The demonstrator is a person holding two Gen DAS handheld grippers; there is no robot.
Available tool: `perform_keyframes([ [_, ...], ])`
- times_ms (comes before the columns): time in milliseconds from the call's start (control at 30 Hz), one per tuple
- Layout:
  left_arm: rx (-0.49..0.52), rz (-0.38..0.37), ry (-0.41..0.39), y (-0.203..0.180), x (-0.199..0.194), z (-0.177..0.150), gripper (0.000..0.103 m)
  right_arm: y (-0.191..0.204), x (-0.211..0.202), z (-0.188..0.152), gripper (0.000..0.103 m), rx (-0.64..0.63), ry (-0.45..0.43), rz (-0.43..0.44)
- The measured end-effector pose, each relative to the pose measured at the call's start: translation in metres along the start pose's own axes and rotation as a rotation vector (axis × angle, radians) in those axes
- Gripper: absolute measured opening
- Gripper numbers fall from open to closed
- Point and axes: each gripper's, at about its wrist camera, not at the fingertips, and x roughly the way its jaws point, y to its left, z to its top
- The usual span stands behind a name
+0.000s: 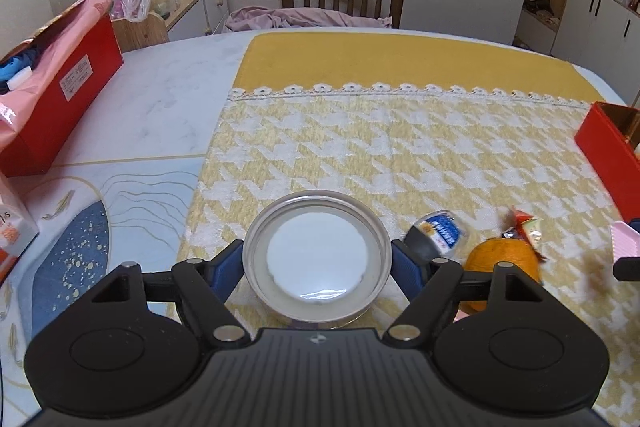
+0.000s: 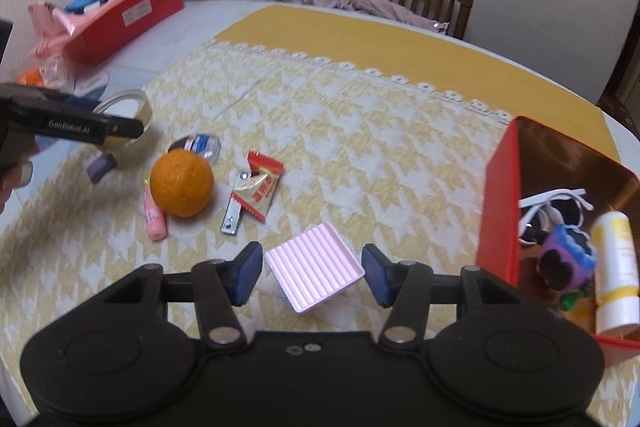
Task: Organize rigid objects
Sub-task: 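Grasp the tin lid with the left tool while the right tool grasps the pink soap dish, lift, then carry the tin lid and pink soap dish over the red tin with both tools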
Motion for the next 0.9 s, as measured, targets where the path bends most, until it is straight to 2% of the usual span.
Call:
perform_keyframes([
  [267,-0.017,-0.016,-0.021,-0.014,-0.032,0.009,0.077,-0.015,-0.029,-0.001,0.054,0.032,-0.037,-0.011],
  [400,0.010,-0.032,-0.030,-0.033,-0.045,0.014,0.077,-0.028,-0.043,-0.004,0.054,0.049,-0.051,-0.017],
  [667,0.094,-0.122,-0.075,-0.097,-0.064,0.027,0.077,-0.069,-0.065,-0.015,0.054,0.080,-0.067,-0.059],
  [900,0.145,-0.189,-0.099,-0.160,-0.063,0.041,0.077,-0.108,-0.078,-0.027,0.054,0.114,-0.080,-0.080],
])
